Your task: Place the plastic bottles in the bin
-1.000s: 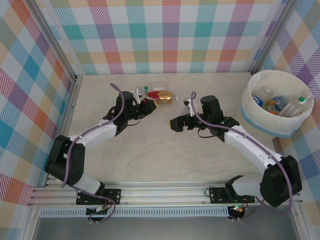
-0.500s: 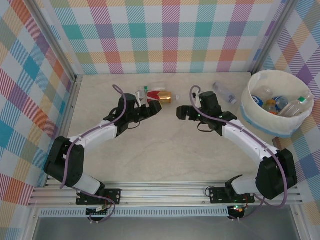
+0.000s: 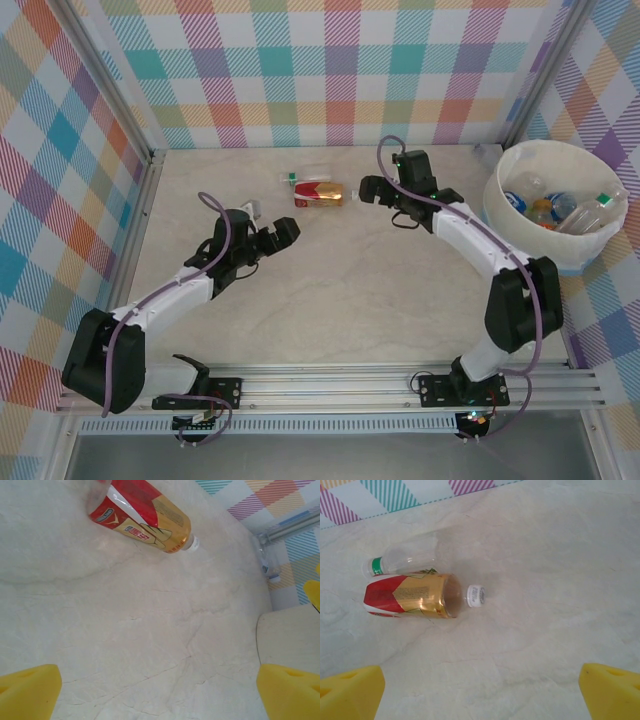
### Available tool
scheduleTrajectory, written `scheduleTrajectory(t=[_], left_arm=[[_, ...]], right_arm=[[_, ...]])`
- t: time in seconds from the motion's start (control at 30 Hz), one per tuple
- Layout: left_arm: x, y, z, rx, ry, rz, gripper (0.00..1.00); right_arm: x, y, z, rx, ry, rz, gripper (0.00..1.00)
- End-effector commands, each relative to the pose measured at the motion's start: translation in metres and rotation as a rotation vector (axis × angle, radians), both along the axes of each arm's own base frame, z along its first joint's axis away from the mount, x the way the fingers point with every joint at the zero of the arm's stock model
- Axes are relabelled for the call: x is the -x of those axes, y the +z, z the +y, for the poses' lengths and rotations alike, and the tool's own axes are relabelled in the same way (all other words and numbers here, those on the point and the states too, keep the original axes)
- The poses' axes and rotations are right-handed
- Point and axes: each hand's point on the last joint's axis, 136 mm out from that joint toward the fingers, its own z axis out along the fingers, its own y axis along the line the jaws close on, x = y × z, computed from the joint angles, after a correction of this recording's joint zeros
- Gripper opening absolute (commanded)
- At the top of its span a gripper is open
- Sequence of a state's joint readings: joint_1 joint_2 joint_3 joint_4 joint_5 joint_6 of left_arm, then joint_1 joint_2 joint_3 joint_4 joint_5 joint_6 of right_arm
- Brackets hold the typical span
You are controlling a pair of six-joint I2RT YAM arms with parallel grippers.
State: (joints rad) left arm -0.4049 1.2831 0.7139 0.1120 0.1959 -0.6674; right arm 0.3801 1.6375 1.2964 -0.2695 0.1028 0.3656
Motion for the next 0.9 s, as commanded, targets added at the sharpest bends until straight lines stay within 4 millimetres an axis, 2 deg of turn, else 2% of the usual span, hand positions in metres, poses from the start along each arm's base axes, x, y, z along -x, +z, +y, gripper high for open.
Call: scheduleTrajectory(t=[0.0,0.23,0.43,0.63,0.87], left_arm=[[-0.005,-0.004,0.012,-0.034,0.028,0.002,1.0],[-0.033,-0.01,0.007,-0.001,0.034,0.016,1.0],[-0.055,-0.019,0.007,0.029,0.048,0.022,1.0],[-0.082,-0.033,0.019,0.073,0.087,0.086,1.0],[-0.08,-0.057,0.05,0.068,0.188,0.135,1.0]], right_arm=[[-0.009,0.007,0.013,-0.003,0.071,-0.056,1.0],[-0.012,0.014,0.035,-0.007,0.21,-0.065,1.0],[-0.011,0.019,0.072,-0.025,0.456,-0.104,1.0],[-0.042,-0.007,0.098,0.096,0.636,-0.133,1.0],[-0.066,-0.038,0.127,0.212,0.899,-0.185,1.0]])
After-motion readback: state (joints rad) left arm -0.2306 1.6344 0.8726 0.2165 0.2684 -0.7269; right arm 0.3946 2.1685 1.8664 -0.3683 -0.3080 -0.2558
